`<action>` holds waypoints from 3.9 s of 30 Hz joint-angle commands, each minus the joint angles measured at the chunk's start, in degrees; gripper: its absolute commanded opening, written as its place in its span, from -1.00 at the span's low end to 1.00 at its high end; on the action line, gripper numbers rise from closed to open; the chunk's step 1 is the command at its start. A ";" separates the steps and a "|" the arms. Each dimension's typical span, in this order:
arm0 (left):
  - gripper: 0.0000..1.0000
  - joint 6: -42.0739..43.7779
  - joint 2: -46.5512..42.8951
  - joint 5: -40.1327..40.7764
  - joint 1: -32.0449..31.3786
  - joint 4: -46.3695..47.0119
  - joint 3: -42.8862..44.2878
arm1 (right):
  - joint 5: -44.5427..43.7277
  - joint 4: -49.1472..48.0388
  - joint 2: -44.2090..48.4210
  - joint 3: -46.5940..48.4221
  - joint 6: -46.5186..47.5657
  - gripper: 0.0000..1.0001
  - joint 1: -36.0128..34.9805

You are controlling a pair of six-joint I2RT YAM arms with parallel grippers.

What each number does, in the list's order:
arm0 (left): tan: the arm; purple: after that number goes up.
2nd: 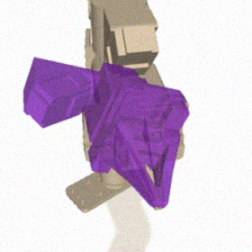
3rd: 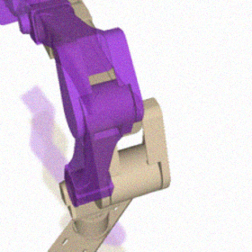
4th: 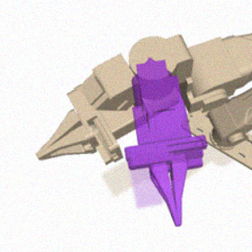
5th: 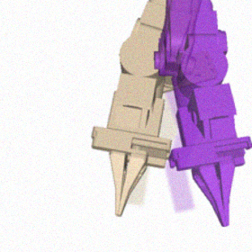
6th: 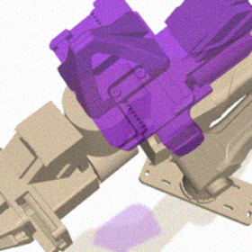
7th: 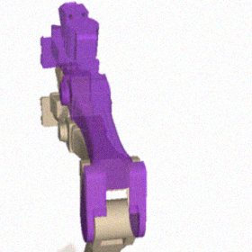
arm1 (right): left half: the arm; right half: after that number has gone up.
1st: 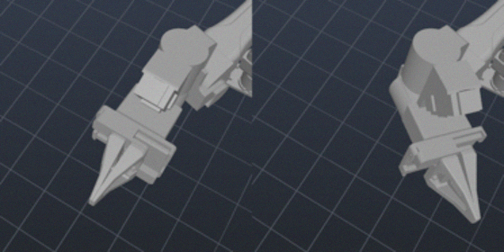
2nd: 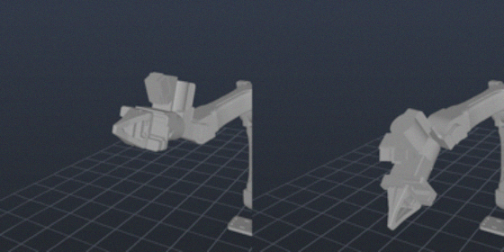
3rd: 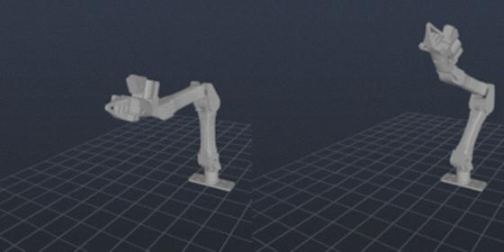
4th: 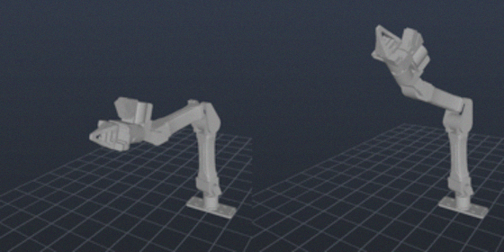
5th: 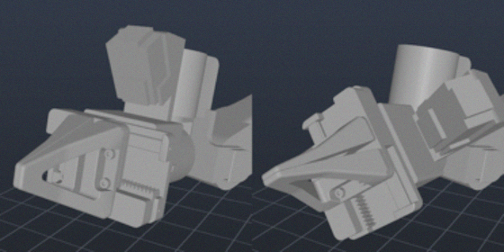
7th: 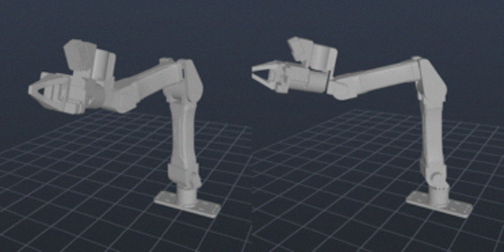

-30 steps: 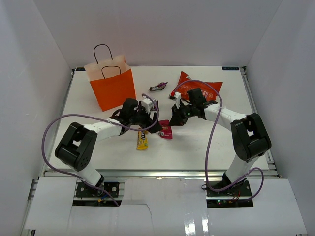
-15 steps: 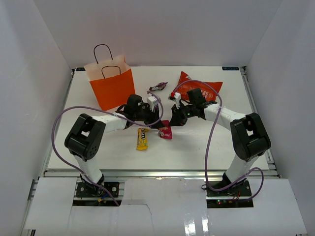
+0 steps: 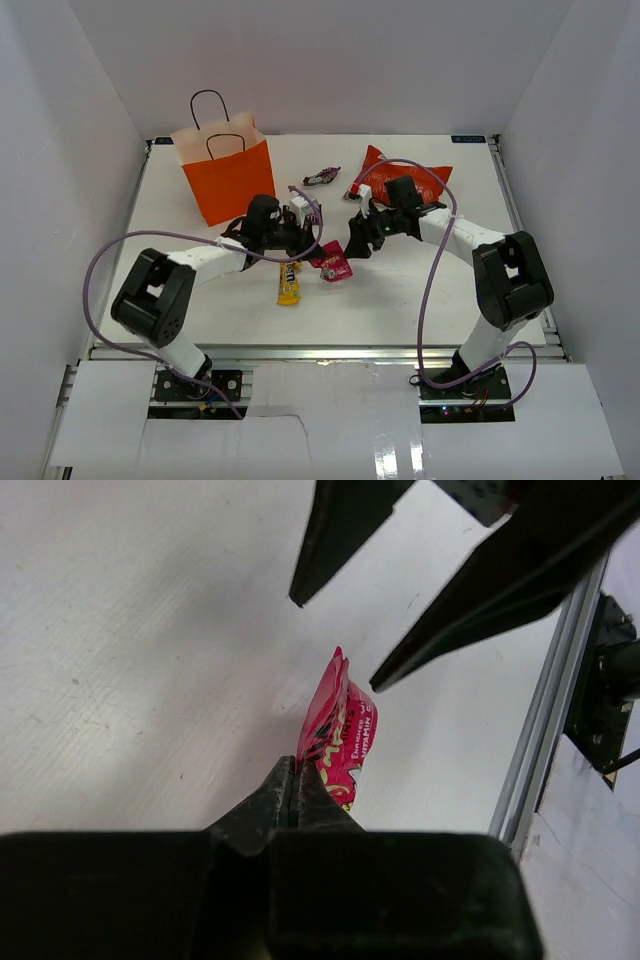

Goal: Place the snacks into the paper bag

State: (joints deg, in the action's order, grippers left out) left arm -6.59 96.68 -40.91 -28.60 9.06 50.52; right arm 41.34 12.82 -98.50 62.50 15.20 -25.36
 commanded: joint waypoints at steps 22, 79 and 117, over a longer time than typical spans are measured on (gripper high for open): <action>-1.00 2.02 -16.37 9.45 22.09 -24.53 43.85 | 10.42 4.32 16.23 -2.56 8.44 0.36 9.63; 0.96 -41.55 -71.90 18.24 33.61 -29.98 -19.75 | -21.65 5.20 -18.74 21.61 -38.05 0.31 -26.14; 0.96 -50.10 -66.72 -1.19 33.43 -9.50 -40.94 | -37.64 -14.51 -23.40 68.46 12.75 -0.85 -16.64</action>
State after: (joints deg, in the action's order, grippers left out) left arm -58.28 29.06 -39.97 5.02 -2.35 7.55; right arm 9.13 8.21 -118.54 128.49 26.41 -40.51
